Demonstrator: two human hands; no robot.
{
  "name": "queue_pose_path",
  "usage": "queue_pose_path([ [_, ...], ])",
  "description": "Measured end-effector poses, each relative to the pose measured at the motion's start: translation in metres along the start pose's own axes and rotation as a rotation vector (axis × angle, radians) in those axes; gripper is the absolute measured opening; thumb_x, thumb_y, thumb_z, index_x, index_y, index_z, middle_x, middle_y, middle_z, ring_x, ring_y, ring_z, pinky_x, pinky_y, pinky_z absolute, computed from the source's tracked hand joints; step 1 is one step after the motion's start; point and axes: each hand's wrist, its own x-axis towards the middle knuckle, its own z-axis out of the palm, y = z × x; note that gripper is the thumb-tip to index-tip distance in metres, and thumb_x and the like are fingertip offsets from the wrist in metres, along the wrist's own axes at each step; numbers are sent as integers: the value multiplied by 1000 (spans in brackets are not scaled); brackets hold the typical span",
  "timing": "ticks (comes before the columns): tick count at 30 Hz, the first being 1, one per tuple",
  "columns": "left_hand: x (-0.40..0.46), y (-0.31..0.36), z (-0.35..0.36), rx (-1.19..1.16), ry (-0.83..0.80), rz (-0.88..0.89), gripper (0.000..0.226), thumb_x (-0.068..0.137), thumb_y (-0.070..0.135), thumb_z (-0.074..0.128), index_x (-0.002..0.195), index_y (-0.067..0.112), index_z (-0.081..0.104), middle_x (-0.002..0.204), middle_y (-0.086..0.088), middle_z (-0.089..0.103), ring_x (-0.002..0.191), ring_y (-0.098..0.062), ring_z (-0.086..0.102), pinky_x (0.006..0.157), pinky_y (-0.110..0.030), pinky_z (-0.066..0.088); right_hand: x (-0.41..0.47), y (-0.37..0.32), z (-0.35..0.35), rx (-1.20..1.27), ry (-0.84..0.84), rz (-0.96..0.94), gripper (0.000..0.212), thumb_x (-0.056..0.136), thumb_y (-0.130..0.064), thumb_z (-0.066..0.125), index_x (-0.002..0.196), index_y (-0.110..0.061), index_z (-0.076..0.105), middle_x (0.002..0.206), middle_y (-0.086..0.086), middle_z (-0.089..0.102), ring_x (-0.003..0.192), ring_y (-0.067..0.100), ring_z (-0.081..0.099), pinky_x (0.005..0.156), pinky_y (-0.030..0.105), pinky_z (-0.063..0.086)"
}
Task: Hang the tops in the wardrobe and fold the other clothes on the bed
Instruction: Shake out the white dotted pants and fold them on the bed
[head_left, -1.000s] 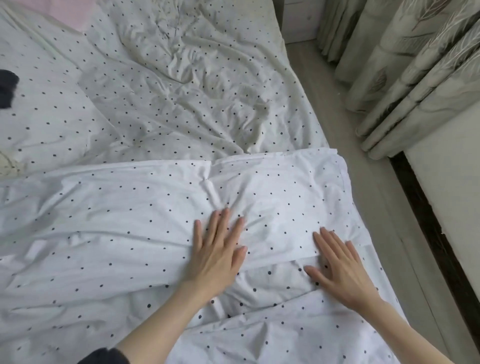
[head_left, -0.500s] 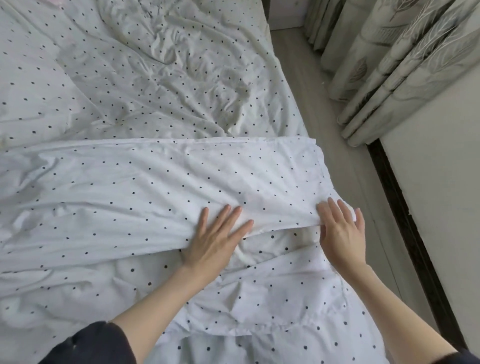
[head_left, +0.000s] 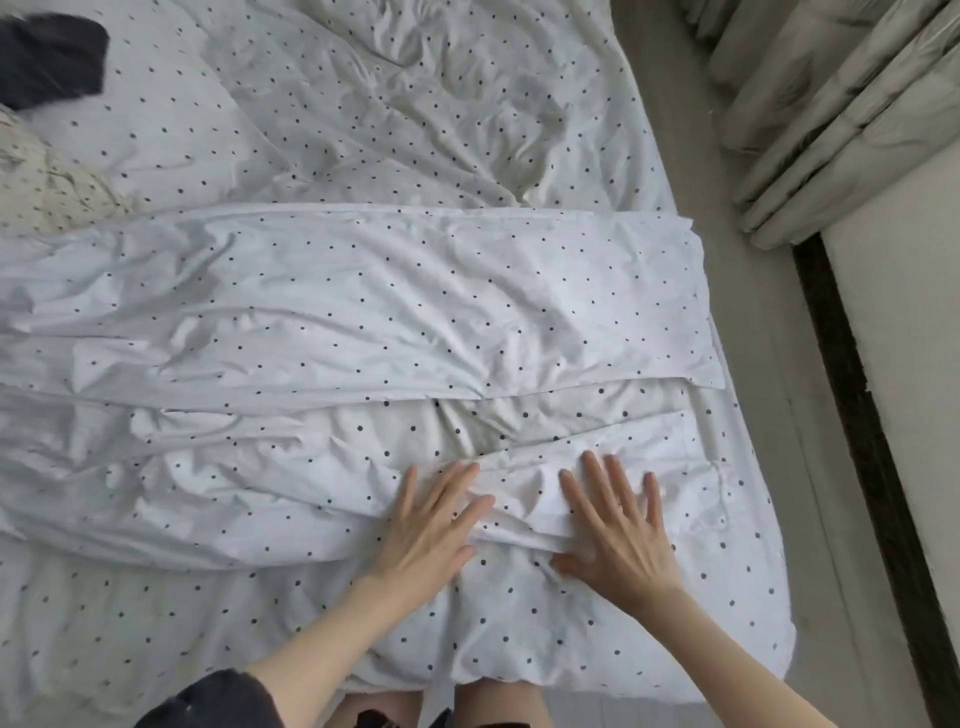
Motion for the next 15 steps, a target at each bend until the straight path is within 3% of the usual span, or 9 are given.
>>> queue_pose_path([
  [3, -23, -23, 4, 33, 49, -81, 64, 35, 11, 90, 95, 23, 72, 108, -7, 66, 104, -24, 64, 89, -58, 48, -3, -5, -3, -13, 46, -5, 105, 38, -22, 93, 133, -18, 48, 139, 17, 49, 125, 40, 47, 93, 66, 38],
  [6, -27, -42, 2, -14, 177, -98, 56, 40, 9, 89, 90, 24, 70, 89, -3, 62, 87, -23, 61, 84, -52, 50, -3, -3, -10, -19, 194, 63, 79, 41, 2, 87, 116, -10, 67, 131, 22, 55, 117, 43, 54, 90, 64, 40],
  [9, -21, -47, -6, 6, 172, -81, 53, 55, 14, 85, 105, 25, 68, 104, -5, 61, 100, -27, 59, 93, -54, 41, -10, -4, -22, 50, 315, 136, 53, 47, 15, 79, 96, -6, 73, 106, 21, 67, 98, 43, 64, 79, 56, 50],
  [12, -16, -40, -9, -41, -12, -36, 54, 85, 21, 61, 135, 26, 44, 130, 1, 49, 129, -21, 36, 109, -54, 4, -27, -9, -36, 140, 333, 208, 32, 55, 17, 74, 82, 0, 72, 75, 15, 69, 71, 39, 66, 66, 46, 50],
  [13, -17, -35, -10, -68, -48, -20, 49, 89, 24, 56, 136, 27, 41, 127, 3, 50, 128, -18, 36, 108, -48, 0, -37, -12, -41, 152, 341, 224, 24, 60, 16, 72, 80, 2, 71, 70, 15, 68, 66, 38, 65, 65, 44, 50],
  [15, -19, -26, -19, -101, -62, 20, 40, 92, 30, 51, 131, 27, 44, 120, 3, 54, 120, -17, 45, 105, -38, 12, -55, -15, -50, 161, 341, 282, 11, 73, 9, 68, 81, 1, 71, 68, 15, 68, 65, 37, 64, 60, 38, 46],
])
